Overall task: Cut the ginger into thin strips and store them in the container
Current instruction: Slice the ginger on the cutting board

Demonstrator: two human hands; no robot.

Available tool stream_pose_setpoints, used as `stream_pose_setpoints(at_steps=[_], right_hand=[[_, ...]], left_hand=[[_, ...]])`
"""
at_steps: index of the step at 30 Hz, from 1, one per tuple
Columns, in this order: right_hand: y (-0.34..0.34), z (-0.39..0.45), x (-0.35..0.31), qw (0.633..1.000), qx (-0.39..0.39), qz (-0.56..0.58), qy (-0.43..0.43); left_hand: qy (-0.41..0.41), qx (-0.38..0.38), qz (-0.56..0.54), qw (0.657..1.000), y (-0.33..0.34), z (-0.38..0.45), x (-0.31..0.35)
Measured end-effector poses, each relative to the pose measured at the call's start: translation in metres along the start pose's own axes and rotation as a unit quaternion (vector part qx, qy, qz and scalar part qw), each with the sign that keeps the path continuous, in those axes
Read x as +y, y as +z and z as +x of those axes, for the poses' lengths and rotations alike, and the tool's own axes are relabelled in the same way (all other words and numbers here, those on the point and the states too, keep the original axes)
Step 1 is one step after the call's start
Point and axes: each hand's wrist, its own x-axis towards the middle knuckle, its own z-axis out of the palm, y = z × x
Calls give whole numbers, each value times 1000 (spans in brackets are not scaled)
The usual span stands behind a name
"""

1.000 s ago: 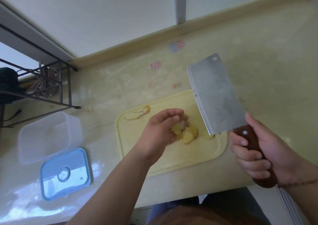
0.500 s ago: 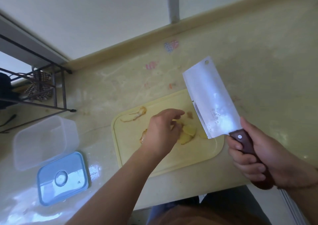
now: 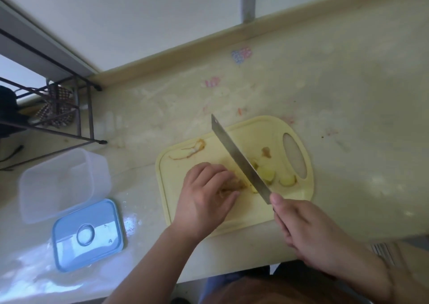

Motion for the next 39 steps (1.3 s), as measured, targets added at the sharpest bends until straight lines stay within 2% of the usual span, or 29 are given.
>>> stream_pose_setpoints(at_steps=[5, 12, 15, 20, 25, 39], right_hand=[[18, 11, 9, 999, 30, -40, 4], [18, 18, 12, 999, 24, -20, 10], [10, 17, 9, 999, 35, -26, 24], [18, 9, 4, 997, 48, -64, 2], [23, -4, 4, 992, 72, -99, -8], [19, -11, 1, 994, 62, -92, -3]], left_hand=[[0, 32, -22, 999, 16, -3, -2], [-12, 44, -11, 999, 12, -3, -8], [5, 52, 14, 999, 14, 0, -5], [35, 74, -33, 996, 16, 2, -8], [47, 86, -36, 995, 16, 4, -9], [40, 88, -41, 994, 18, 4, -12]])
